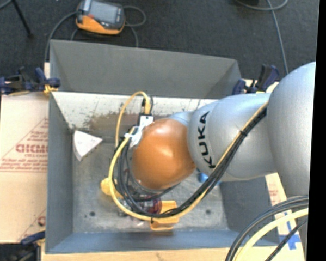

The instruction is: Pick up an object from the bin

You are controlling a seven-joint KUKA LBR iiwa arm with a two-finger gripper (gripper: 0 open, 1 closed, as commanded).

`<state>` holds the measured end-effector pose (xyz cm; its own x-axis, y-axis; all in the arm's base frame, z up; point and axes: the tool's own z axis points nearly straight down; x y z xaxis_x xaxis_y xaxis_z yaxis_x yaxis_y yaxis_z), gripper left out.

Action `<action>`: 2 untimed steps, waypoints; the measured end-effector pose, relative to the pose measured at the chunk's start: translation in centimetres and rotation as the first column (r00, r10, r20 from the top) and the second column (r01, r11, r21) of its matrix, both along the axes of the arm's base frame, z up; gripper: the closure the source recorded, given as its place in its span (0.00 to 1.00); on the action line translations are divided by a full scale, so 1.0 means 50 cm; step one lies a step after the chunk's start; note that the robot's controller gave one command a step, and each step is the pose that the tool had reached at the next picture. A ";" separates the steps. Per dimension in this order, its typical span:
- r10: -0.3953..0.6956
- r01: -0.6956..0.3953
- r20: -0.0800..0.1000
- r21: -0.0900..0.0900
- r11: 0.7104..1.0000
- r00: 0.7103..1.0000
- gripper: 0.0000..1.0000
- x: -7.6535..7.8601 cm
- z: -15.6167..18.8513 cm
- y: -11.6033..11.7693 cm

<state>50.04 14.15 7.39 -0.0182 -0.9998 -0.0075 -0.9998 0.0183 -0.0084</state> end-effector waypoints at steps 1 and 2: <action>0.000 0.000 -0.003 -0.001 1.000 1.000 1.00 -0.001 0.004 -0.001; 0.024 -0.024 -0.004 -0.006 1.000 1.000 1.00 0.005 0.115 0.000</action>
Offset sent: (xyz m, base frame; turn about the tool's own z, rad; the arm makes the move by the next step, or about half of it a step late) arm 0.0053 0.0134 -0.0039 -0.3708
